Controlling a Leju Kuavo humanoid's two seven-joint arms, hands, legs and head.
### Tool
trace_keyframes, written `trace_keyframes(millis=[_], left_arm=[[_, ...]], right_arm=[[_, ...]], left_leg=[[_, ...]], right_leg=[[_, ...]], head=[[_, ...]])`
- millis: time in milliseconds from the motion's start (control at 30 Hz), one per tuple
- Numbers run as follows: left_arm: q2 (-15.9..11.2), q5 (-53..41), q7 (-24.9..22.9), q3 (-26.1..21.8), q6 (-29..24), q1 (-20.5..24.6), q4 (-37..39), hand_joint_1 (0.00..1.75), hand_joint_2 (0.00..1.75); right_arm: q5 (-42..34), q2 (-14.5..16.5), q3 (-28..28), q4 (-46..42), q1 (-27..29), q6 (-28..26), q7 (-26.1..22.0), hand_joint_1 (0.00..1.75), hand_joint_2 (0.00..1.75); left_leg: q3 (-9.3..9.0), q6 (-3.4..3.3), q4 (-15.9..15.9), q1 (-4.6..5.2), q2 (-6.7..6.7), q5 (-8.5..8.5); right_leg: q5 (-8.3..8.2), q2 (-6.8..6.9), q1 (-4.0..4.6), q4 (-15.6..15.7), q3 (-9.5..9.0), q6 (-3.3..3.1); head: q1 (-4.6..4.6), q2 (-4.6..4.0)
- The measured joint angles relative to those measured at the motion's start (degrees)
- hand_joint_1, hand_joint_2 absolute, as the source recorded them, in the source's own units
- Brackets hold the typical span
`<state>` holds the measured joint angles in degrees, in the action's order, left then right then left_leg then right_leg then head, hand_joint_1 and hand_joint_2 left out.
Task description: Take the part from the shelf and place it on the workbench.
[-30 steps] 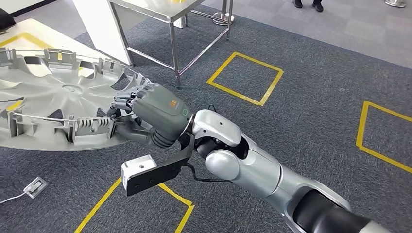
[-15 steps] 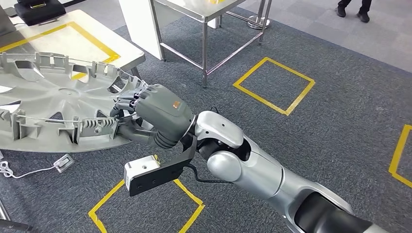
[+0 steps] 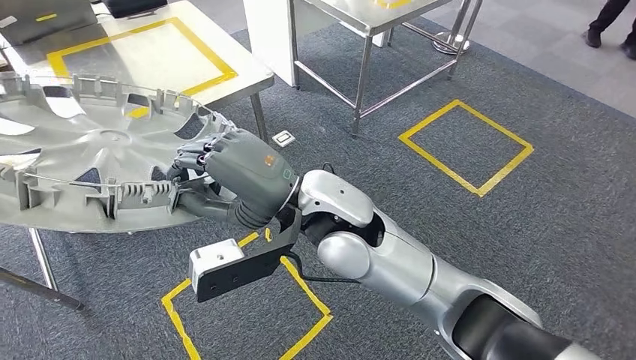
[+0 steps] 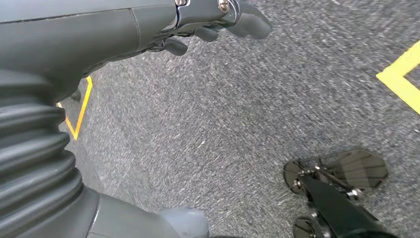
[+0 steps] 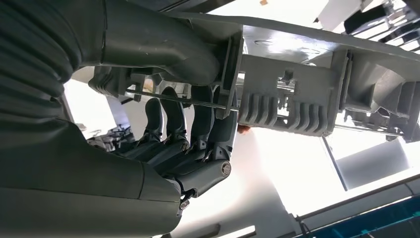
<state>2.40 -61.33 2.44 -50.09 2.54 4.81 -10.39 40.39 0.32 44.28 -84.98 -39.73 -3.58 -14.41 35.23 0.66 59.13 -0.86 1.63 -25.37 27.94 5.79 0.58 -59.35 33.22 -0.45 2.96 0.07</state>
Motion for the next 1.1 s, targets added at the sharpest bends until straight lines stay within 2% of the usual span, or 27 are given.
trace_keyframes(millis=[33,100,133,167,200,233,267,333,367,400,467,500,567,600,633,667,700,733,767,800,867,900,967,1000,1033,1100], left_arm=[[0.0,0.0,0.0,0.0,0.0,0.0,0.0,0.0,1.75],[0.0,0.0,0.0,-0.1,0.0,0.2,0.0,0.0,1.75],[0.0,0.0,0.0,-0.2,0.0,0.2,0.0,0.0,1.75],[0.0,0.0,0.0,-0.2,0.0,0.2,0.0,0.0,1.75],[0.0,0.0,0.0,-0.3,0.0,0.2,0.0,0.0,1.75],[0.0,0.0,0.0,-0.3,0.0,0.2,0.0,0.0,1.75],[0.0,0.0,0.0,-0.3,0.0,0.1,0.0,0.0,1.75],[0.0,0.0,0.0,-0.4,0.0,0.2,0.0,0.0,1.75],[0.0,0.0,0.0,-0.4,0.0,0.2,0.0,0.0,1.75],[0.0,0.0,0.0,-0.4,0.0,0.2,0.0,0.0,1.75],[0.0,0.0,0.0,-0.4,0.0,0.0,0.0,0.0,1.75],[-0.1,0.0,0.0,-0.4,0.0,-0.1,0.0,0.0,1.75],[-0.1,0.0,0.0,-0.5,0.2,-0.2,0.0,0.0,1.75],[-0.1,0.0,0.0,-0.5,0.3,-0.1,0.0,0.0,1.75],[-0.1,-0.1,-0.1,-0.5,0.4,-0.1,0.0,0.0,1.75],[-0.1,-0.1,-0.1,-0.5,0.4,0.0,0.0,0.0,1.75],[-0.1,-0.2,-0.2,-0.5,0.4,0.0,0.0,0.0,1.75],[-0.1,-0.3,-0.3,-0.6,0.5,0.0,0.0,0.0,1.75],[-0.1,-0.3,-0.3,-0.6,0.5,0.0,0.0,0.0,1.75],[-0.2,-0.4,-0.3,-0.6,0.5,0.0,0.0,0.0,1.75],[-0.2,-0.6,-0.4,-0.6,0.5,0.1,0.0,0.0,1.75],[-0.2,-0.6,-0.4,-0.6,0.5,0.2,0.0,0.0,1.75],[-0.2,-0.7,-0.5,-0.6,0.5,0.1,0.0,0.0,1.75],[-0.2,-0.8,-0.6,-0.6,0.5,0.1,0.0,0.0,1.75],[-0.2,-0.8,-0.7,-0.6,0.5,0.1,0.0,0.0,1.75],[-0.1,-1.0,-0.8,-0.6,0.5,0.2,0.0,0.0,1.75]], right_arm=[[0.0,0.0,0.0,0.0,0.0,0.0,0.0,1.75,1.75],[0.0,-0.1,0.0,0.0,0.0,0.0,0.0,1.75,1.75],[0.0,-0.1,0.0,0.0,0.1,0.0,0.0,1.75,1.75],[0.0,-0.2,0.0,0.1,0.2,0.0,0.0,1.75,1.75],[0.0,-0.2,0.0,0.2,0.3,0.0,0.0,1.75,1.75],[0.0,-0.2,0.0,0.2,0.3,0.0,0.0,1.75,1.75],[0.0,-0.2,0.0,0.2,0.3,0.0,0.0,1.75,1.75],[0.0,-0.3,0.0,0.3,0.2,0.0,0.0,1.75,1.75],[0.0,-0.3,0.0,0.3,0.2,0.0,0.0,1.75,1.75],[0.0,-0.3,0.0,0.3,0.2,0.0,0.0,1.75,1.75],[0.0,-0.2,0.0,0.3,0.1,0.0,0.0,1.75,1.75],[0.0,-0.2,0.0,0.3,0.1,0.0,0.0,1.75,1.75],[-0.1,-0.1,0.0,0.3,0.0,0.0,0.0,1.75,1.75],[-0.1,-0.1,0.0,0.3,0.0,-0.1,0.0,1.75,1.75],[-0.1,-0.1,0.0,0.3,0.0,-0.2,0.0,1.75,1.75],[-0.1,-0.1,0.0,0.3,0.1,-0.3,0.0,1.75,1.75],[-0.1,-0.1,0.0,0.3,0.2,-0.4,0.0,1.75,1.75],[-0.1,-0.1,0.0,0.3,0.3,-0.4,0.0,1.75,1.75],[-0.1,-0.1,0.0,0.3,0.4,-0.5,0.1,1.75,1.75],[-0.1,-0.1,0.0,0.3,0.5,-0.5,0.1,1.75,1.75],[0.0,-0.1,0.0,0.2,0.5,-0.6,0.1,1.75,1.75],[0.0,-0.1,0.0,0.2,0.5,-0.6,0.1,1.75,1.75],[0.1,-0.1,-0.1,0.1,0.6,-0.7,0.2,1.75,1.75],[0.1,-0.1,-0.2,0.0,0.6,-0.7,0.2,1.75,1.75],[0.2,-0.1,-0.3,-0.2,0.6,-0.7,0.2,1.75,1.75],[0.2,-0.2,-0.8,-0.3,0.7,-0.7,0.2,1.75,1.75]], left_leg=[[0.05,-0.33,-0.1,-0.14,-0.53,0.16],[0.27,-0.79,-0.1,-0.31,-1.63,0.39],[0.4,-0.92,-0.1,-0.32,-2.26,0.47],[0.51,-0.95,-0.1,-0.31,-2.94,0.53],[0.58,-0.93,-0.1,-0.31,-3.66,0.59],[0.61,-0.85,0.0,-0.33,-4.39,0.65],[0.62,-0.73,0.0,-0.36,-5.14,0.73],[0.77,-0.32,0.1,-0.43,-6.57,0.92],[0.97,0.03,0.1,-0.43,-7.19,1.06],[1.19,0.4,0.1,-0.45,-7.68,1.21],[1.57,1.3,-0.3,-0.55,-8.68,1.59],[1.79,1.63,-0.2,-0.52,-8.31,1.52],[3.24,2.05,2.6,-0.34,-5.82,-0.31],[4.59,2.13,5.7,-0.25,-4.08,-2.09],[6.25,2.22,9.5,-0.24,-3.02,-4.0],[7.72,2.33,13.0,-0.25,-2.52,-5.42],[8.5,2.39,15.1,-0.26,-2.27,-5.98],[8.2,2.41,15.1,-0.26,-2.11,-5.5],[6.8,2.37,12.8,-0.26,-1.81,-4.12],[4.57,2.27,9.0,-0.24,-0.95,-2.41],[0.88,1.62,2.4,0.1,0.98,-0.51],[0.11,1.2,0.9,0.25,1.52,-0.3],[0.24,0.36,0.6,0.32,0.84,-0.3],[0.28,0.05,0.5,0.23,0.49,-0.2],[0.29,-0.29,0.4,0.11,0.17,-0.08],[0.37,-0.89,0.2,-0.13,-0.34,0.15]], right_leg=[[0.96,-1.22,-0.19,-1.3,0.48,0.38],[4.37,-4.28,-0.54,-7.3,3.15,0.99],[6.16,-5.06,-0.61,-11.3,5.06,1.12],[7.24,-5.32,-0.66,-14.6,6.66,1.18],[7.27,-5.39,-0.68,-16.1,7.46,1.17],[6.17,-5.5,-0.72,-15.3,7.12,1.07],[4.21,-5.86,-0.77,-12.2,5.65,0.91],[0.75,-7.93,-0.91,-4.2,1.86,0.56],[-0.09,-8.77,-0.94,-1.5,0.68,0.44],[-0.25,-9.26,-0.91,-0.3,0.24,0.36],[-0.44,-8.4,-0.8,0.0,0.29,-0.06],[-0.65,-7.79,-0.84,0.3,0.2,-0.44],[-1.05,-6.46,-1.03,0.8,0.04,-1.28],[-1.09,-5.78,-0.94,0.9,0.02,-1.55],[-1.08,-5.12,-0.83,0.8,0.06,-1.73],[-1.04,-4.39,-0.72,0.8,0.08,-1.8],[-0.99,-3.69,-0.65,0.8,0.09,-1.84],[-0.94,-3.03,-0.63,0.7,0.09,-1.84],[-0.85,-2.39,-0.63,0.6,0.08,-1.78],[-0.7,-1.81,-0.61,0.4,0.06,-1.66],[-0.32,-0.87,-0.27,0.0,0.13,-1.16],[-0.21,-0.49,-0.09,-0.1,0.16,-0.89],[-0.16,0.15,0.07,-0.1,0.13,-0.41],[0.03,0.05,-0.01,-0.3,0.08,-0.09],[0.65,-0.8,-0.14,-1.0,0.31,0.28],[3.49,-3.54,-0.48,-5.6,2.31,0.98]], head=[[0.05,0.0],[0.19,0.0],[0.26,0.0],[0.28,0.0],[0.27,0.0],[0.27,0.0],[0.28,0.0],[0.26,0.0],[0.28,0.0],[0.3,0.0],[0.36,0.0],[0.35,0.0],[0.1,0.0],[-0.03,0.0],[-0.14,0.0],[-0.14,0.0],[-0.14,0.0],[-0.15,0.0],[-0.15,0.0],[-0.15,0.0],[-0.15,0.0],[-0.09,0.0],[0.02,0.0],[0.04,0.0],[0.05,0.0],[0.14,0.0]])
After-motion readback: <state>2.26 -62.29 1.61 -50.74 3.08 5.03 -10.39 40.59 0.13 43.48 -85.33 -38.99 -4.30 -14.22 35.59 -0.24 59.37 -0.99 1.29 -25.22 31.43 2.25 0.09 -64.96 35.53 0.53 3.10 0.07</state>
